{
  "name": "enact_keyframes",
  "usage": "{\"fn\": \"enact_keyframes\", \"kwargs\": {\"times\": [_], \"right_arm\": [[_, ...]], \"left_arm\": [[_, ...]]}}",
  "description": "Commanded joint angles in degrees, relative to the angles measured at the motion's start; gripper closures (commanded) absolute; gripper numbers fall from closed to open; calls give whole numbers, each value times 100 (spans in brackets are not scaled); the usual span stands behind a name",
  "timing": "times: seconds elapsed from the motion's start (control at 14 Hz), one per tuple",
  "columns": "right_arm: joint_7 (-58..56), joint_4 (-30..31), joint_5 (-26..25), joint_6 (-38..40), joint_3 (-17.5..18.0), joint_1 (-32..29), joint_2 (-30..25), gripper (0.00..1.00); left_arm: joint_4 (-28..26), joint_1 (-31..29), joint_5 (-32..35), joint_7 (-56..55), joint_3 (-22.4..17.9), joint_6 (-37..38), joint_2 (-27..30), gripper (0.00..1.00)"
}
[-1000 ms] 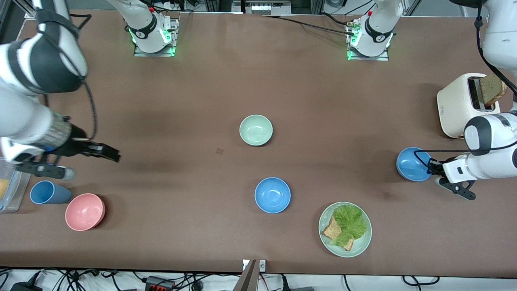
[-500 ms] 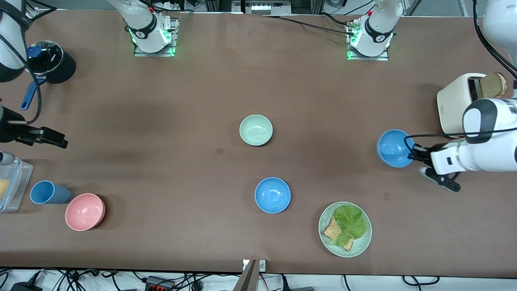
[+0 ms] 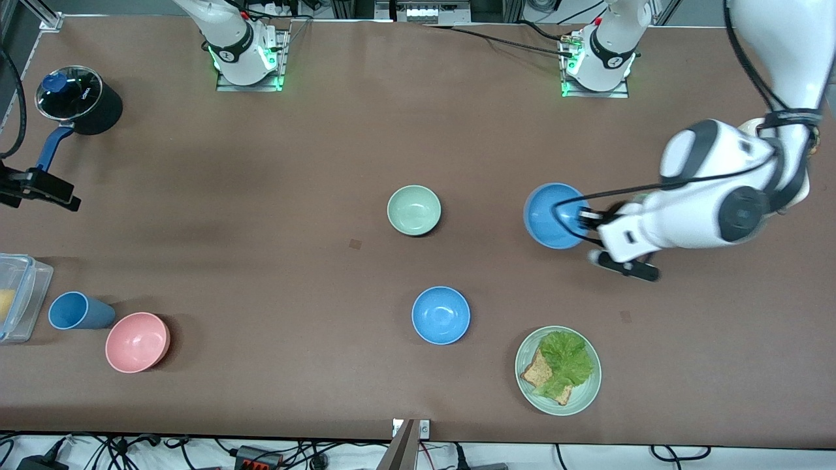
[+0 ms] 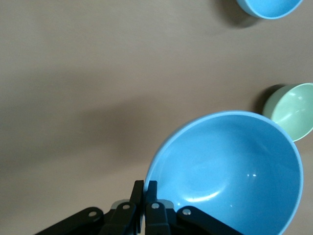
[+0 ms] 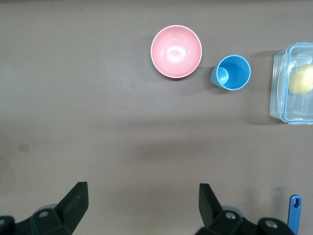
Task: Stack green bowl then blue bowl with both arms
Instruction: 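Carry the blue bowl with the left gripper over the green bowl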
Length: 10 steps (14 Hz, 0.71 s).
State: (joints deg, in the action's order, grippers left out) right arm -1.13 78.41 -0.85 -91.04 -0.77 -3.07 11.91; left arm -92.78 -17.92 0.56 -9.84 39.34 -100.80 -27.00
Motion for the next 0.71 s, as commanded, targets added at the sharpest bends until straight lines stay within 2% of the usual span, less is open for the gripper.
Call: {"fn": "enact_keyframes", "kwargs": {"times": [0.0, 0.21, 0.29, 0.43, 0.5, 0.64], "right_arm": [[-1, 629, 14, -123, 42, 8, -407, 0], [-1, 1289, 23, -545, 42, 8, -776, 0], [-1, 1482, 23, -703, 42, 8, -891, 0], [-1, 1852, 23, -985, 42, -1, -1110, 0], [-1, 1906, 23, -994, 42, -1, -1155, 0], [-1, 1889, 15, -1003, 42, -1, -1164, 0]], "left_arm": [[-38, 716, -127, -885, 39, -508, -120, 99], [-64, 1307, -127, -1001, 48, -1325, -464, 99], [-56, 1683, -118, -1159, -5, -1468, -499, 99], [-56, 1897, -39, -1319, -31, -1853, -674, 99], [-47, 2028, 83, -1284, -40, -1960, -779, 99], [-21, 2204, 906, -1292, -23, -1996, -1008, 100]]}}
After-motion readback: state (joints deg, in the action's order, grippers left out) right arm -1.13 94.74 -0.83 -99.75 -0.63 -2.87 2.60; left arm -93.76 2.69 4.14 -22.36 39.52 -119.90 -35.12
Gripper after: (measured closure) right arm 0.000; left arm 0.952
